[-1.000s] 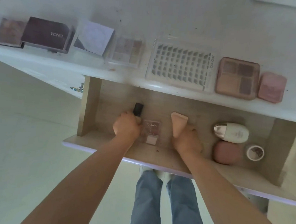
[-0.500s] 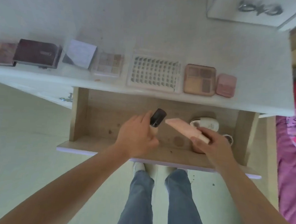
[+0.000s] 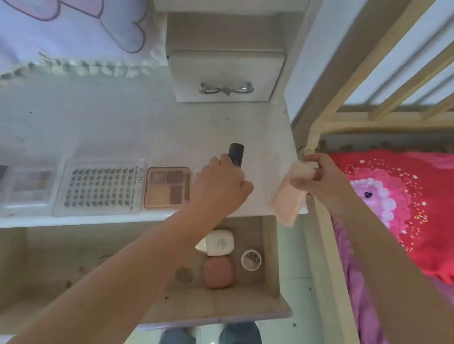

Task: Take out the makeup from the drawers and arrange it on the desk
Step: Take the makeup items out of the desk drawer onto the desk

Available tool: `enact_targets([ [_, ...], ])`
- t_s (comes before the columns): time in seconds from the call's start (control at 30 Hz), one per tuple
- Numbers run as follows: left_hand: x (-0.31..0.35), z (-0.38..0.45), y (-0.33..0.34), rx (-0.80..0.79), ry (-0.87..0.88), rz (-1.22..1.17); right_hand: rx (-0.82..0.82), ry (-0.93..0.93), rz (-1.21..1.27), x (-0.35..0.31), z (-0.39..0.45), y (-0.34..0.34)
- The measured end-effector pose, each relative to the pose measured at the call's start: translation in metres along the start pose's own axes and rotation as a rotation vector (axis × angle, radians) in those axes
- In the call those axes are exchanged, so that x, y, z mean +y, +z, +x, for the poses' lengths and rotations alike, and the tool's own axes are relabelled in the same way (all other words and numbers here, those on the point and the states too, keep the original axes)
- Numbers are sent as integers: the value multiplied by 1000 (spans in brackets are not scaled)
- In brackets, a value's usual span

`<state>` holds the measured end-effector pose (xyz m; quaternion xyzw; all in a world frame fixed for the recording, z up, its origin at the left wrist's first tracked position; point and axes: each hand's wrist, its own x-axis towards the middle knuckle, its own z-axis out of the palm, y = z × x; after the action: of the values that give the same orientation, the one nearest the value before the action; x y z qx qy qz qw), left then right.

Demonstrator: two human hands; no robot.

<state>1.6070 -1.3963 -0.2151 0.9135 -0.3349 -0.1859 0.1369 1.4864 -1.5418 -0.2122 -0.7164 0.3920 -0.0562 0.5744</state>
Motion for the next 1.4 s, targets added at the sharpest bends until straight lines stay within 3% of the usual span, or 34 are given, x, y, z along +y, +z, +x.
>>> enact_targets([
  [0.17, 15, 23, 23, -29, -148, 95, -106, 49, -189, 0, 50, 2],
  [0.47, 17, 27, 42, -14, -66, 331, -157, -149, -509, 10, 76, 14],
  [0.53, 17, 20, 39, 22, -49, 352, -107, -154, -502, 16, 71, 17],
  [0.6, 13, 4, 36, 153, 1, 302, 42, -188, -389, 24, 51, 16],
  [0.67, 4, -26, 39, 345, 136, 156, 241, -384, -325, 36, 14, 18],
  [0.73, -15, -62, 53, 420, 257, 83, 256, -554, -375, 53, -30, 32],
  [0.8, -43, -95, 76, 227, 217, 94, 46, -547, -516, 78, -66, 56],
  [0.9, -97, -128, 107, -232, -178, 129, -321, -226, -861, 114, -85, 97],
  [0.97, -131, -140, 118, -322, -409, 140, -347, -116, -1094, 131, -81, 118],
  [1.03, -153, -141, 122, -316, -506, 119, -313, -58, -1234, 139, -74, 136],
  [1.17, -166, -127, 127, -390, -534, 48, -255, 62, -1314, 147, -59, 156],
  [1.3, -137, -112, 140, -526, -270, -7, -233, 83, -1342, 150, -61, 158],
  [1.4, -107, -101, 157, -530, -259, -127, -203, 31, -1308, 144, -73, 147],
])
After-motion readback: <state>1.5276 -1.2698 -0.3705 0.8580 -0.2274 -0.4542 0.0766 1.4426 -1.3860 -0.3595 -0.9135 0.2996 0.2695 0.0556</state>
